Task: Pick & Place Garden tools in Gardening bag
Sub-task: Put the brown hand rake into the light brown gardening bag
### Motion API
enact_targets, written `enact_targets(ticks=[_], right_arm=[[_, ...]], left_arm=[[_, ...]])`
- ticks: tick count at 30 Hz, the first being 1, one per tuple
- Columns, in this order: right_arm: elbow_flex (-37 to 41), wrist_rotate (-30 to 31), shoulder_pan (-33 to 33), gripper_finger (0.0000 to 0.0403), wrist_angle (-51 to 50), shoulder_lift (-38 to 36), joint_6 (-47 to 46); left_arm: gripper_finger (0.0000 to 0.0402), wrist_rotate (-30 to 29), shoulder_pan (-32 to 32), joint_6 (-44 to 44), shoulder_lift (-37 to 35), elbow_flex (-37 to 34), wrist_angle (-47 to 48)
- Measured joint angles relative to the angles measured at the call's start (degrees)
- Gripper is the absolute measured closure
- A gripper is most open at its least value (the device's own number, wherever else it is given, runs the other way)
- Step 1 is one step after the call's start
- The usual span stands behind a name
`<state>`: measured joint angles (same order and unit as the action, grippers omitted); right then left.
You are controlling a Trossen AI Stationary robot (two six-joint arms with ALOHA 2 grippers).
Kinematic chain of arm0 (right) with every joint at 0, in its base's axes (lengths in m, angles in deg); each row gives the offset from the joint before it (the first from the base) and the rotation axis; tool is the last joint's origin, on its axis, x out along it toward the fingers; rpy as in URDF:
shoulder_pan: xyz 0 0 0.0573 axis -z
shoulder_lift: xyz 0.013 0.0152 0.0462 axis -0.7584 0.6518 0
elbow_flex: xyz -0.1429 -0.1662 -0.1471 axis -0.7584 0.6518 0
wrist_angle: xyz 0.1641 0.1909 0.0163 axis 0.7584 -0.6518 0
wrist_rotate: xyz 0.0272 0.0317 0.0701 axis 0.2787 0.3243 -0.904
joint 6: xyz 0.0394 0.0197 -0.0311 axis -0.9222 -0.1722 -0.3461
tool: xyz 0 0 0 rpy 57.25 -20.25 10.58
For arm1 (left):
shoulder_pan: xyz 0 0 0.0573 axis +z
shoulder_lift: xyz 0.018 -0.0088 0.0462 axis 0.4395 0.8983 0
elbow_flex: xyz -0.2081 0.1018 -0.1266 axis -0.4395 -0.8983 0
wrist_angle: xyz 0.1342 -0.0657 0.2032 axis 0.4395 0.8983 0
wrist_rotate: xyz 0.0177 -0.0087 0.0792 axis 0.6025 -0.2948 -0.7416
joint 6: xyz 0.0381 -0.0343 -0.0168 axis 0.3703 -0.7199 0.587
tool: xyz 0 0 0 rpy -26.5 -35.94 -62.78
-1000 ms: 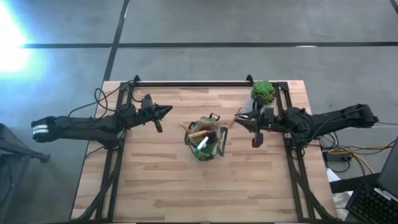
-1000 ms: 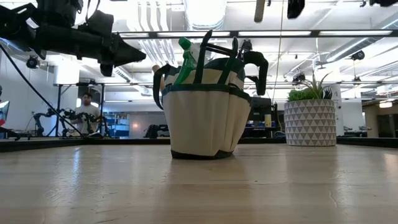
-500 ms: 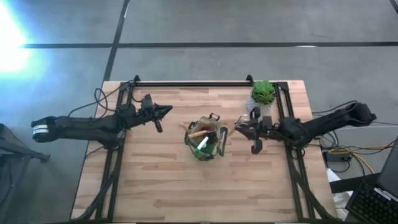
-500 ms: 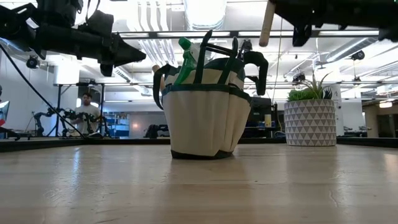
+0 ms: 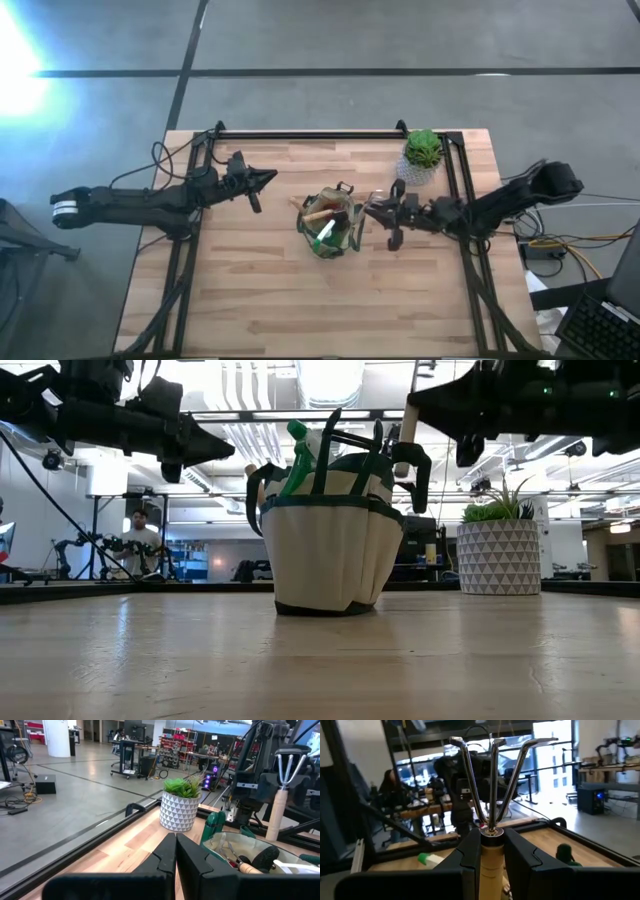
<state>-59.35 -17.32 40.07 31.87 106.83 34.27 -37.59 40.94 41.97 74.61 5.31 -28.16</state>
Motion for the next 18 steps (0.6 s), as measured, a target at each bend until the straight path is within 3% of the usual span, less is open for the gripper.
enact_targets(ticks=[5, 18], right_arm=[[1.0, 4.2, -0.6, 0.0357, 6.2, 5.3, -1.0], [0.6, 6.9, -1.0, 0.0357, 12.9, 14.6, -0.3]], left_arm=[[0.0387, 0.0, 0.0, 0.0, 0.0, 0.0, 0.0], [0.0387, 0.0, 0.0, 0.0, 0.0, 0.0, 0.1]])
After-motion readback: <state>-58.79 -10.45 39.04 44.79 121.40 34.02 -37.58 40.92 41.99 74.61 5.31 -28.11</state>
